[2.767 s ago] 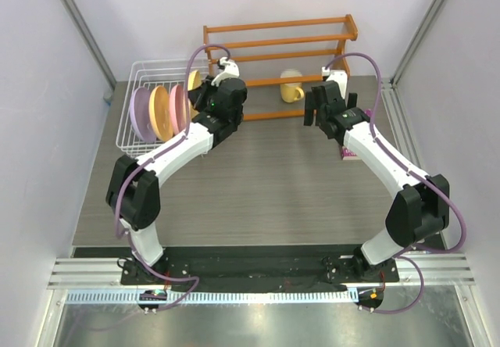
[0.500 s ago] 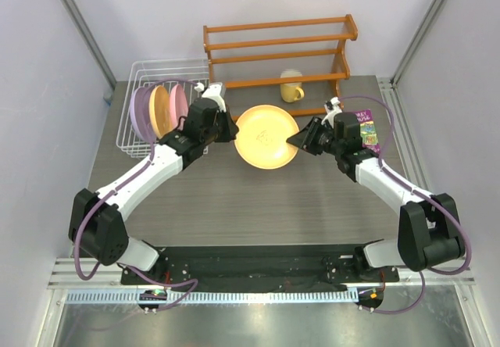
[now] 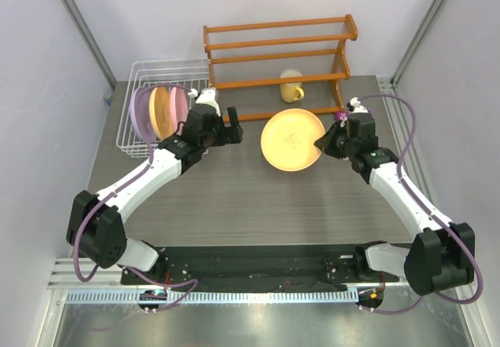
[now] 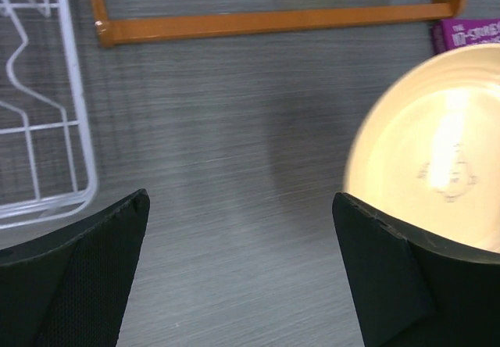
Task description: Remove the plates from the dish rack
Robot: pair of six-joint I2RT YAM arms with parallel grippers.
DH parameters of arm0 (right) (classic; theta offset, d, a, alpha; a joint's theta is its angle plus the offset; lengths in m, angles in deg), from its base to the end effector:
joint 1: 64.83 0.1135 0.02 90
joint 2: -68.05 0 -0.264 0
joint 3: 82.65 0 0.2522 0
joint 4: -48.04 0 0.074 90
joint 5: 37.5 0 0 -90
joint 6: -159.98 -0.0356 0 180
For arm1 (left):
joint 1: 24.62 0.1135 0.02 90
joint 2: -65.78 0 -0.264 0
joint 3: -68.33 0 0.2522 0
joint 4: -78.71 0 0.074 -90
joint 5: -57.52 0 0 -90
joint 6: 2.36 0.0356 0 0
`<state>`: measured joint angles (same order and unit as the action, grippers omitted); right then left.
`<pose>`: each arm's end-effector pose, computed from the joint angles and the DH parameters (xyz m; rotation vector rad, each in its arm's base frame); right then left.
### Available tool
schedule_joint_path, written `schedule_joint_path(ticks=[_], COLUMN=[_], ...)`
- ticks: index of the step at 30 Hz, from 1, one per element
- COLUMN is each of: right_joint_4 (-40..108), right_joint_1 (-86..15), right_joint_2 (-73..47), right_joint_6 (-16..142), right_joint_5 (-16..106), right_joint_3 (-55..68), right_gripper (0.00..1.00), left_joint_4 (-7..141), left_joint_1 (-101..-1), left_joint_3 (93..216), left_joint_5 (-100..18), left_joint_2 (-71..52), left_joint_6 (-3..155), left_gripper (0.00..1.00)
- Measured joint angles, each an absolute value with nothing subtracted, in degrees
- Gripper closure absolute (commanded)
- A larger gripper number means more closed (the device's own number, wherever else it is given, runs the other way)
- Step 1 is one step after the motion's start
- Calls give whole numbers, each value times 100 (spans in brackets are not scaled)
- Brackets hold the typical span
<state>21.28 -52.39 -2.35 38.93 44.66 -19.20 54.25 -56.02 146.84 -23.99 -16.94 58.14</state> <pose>0.2652 0.0635 0.2710 0.2774 2.1943 0.5787 0.2877 -0.1695 0.3045 -0.0576 2.1026 -0.4970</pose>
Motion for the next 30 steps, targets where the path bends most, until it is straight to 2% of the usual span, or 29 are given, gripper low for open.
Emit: schedule_joint_path(ticks=[6, 16, 18, 23, 26, 27, 30], right_joint_4=[1425, 1178, 1178, 1213, 1245, 1243, 1226], right_joint_1=[-5536, -5639, -5639, -5639, -5639, -5639, -5639], right_joint_2=[104, -715, -812, -995, -1148, -1190, -1231], right_joint_6=[4420, 4652, 4656, 4652, 4619, 4615, 4613], right_joint_5=[4967, 4639, 4589, 4442, 4366, 4357, 4416], right_joint_3=[-1811, -2139, -2160, -2160, -2165, -2167, -2171], right_gripper=[98, 98, 95, 76, 56, 46, 35], left_joint_4=[5298, 5069, 5038, 5010, 5044, 5042, 5038], left_joint_1=[-5525, -5442, -5442, -5442, -5433, -5425, -5333], left_joint_3=[14496, 14499, 14499, 14450, 14308, 14276, 14269], left_joint_5=[-1957, -1585, -1526, -1295, -1024, -893, -521], left_joint_2=[-1433, -1031, -1014, -870, -631, -568, -542], left_joint_6=[5832, 5958, 5961, 6000, 6114, 6153, 6299], left_gripper=[1, 1, 1, 1, 1, 0, 1])
